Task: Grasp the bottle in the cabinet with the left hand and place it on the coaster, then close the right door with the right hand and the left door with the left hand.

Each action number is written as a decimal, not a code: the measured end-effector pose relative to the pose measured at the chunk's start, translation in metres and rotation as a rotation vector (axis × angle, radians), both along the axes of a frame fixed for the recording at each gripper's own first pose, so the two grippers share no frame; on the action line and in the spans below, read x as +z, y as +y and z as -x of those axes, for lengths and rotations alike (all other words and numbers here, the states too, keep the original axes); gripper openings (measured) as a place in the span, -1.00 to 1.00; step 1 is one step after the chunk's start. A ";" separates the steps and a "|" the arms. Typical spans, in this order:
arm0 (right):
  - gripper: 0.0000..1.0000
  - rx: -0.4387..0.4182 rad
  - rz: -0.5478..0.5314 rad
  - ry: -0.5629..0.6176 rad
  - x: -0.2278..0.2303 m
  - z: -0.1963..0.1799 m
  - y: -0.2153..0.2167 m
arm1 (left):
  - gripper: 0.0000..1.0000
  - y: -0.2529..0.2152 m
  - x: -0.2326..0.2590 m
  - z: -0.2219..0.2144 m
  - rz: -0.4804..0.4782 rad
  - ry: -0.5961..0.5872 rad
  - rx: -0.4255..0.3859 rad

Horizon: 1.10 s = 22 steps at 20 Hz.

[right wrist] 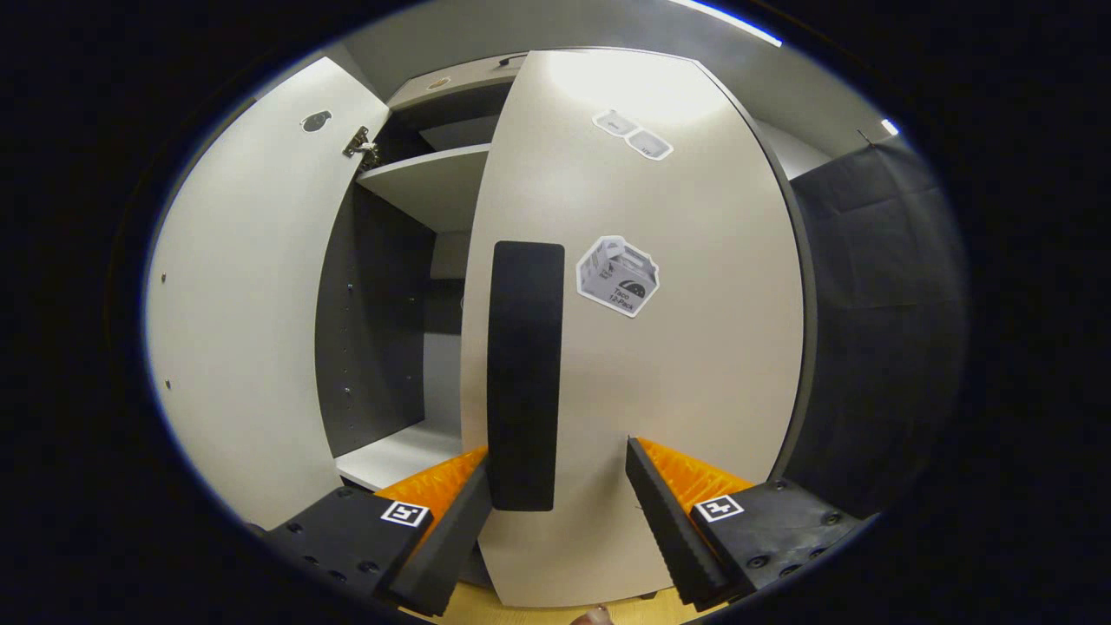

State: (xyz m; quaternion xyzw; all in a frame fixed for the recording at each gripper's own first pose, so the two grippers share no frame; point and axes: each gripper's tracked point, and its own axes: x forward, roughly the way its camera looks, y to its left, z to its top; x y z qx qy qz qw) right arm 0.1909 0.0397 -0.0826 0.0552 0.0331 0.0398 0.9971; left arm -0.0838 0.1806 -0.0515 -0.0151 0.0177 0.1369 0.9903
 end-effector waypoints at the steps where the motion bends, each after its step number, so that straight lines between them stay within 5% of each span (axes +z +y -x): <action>1: 0.89 -0.008 -0.009 0.005 -0.001 -0.005 0.001 | 0.89 0.007 0.001 -0.003 0.004 -0.005 -0.005; 6: 0.89 -0.019 -0.050 0.028 -0.005 -0.016 0.004 | 0.88 0.018 0.007 -0.030 -0.029 0.012 -0.054; 12: 0.96 0.007 -0.131 0.073 -0.008 0.034 -0.003 | 0.88 0.014 0.024 -0.055 -0.066 -0.027 -0.075; 22: 0.96 -0.050 -0.011 0.085 -0.024 0.109 -0.036 | 0.87 0.006 0.038 -0.065 -0.054 -0.036 -0.176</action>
